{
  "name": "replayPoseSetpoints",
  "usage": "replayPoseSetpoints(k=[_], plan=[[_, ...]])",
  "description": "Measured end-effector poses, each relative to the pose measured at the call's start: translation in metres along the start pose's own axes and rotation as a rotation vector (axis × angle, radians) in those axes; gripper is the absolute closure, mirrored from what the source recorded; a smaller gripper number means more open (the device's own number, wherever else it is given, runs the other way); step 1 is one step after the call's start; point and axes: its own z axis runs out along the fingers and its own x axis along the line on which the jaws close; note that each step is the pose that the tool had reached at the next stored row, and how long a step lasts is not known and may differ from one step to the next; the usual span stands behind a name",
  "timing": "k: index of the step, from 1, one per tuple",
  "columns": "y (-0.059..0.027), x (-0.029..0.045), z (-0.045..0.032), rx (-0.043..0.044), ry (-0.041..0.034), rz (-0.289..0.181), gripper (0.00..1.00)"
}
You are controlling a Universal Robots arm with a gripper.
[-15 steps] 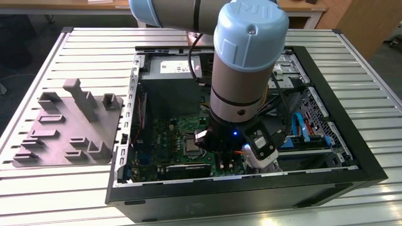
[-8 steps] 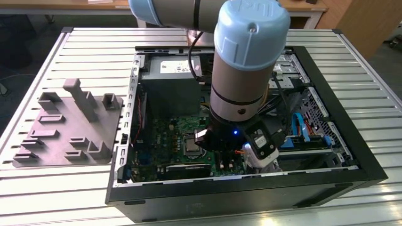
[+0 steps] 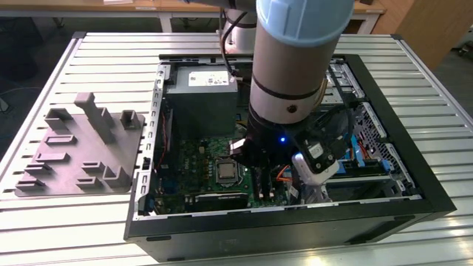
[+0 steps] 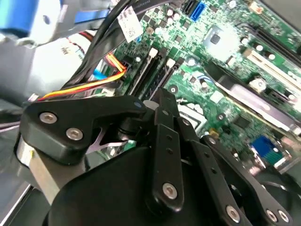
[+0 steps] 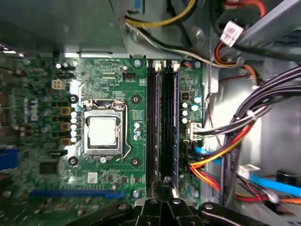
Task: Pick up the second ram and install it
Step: 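Press down the second ram until it locks into place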
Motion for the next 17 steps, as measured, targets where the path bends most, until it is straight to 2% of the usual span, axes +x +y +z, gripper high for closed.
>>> replayPoseSetpoints(k=[2, 6, 13, 17], plan=[[0.0, -0.0001, -0.0033, 0.0, 0.0, 0.0, 0.9], [0.0012, -0.0001, -0.0036, -0.0002, -0.0001, 0.0, 0.9], [0.0216, 0.0, -0.0036, -0.0007, -0.0012, 0.0, 0.9], [0.0267, -0.0001, -0.0074, -0.0005, -0.0017, 0.0, 0.9]])
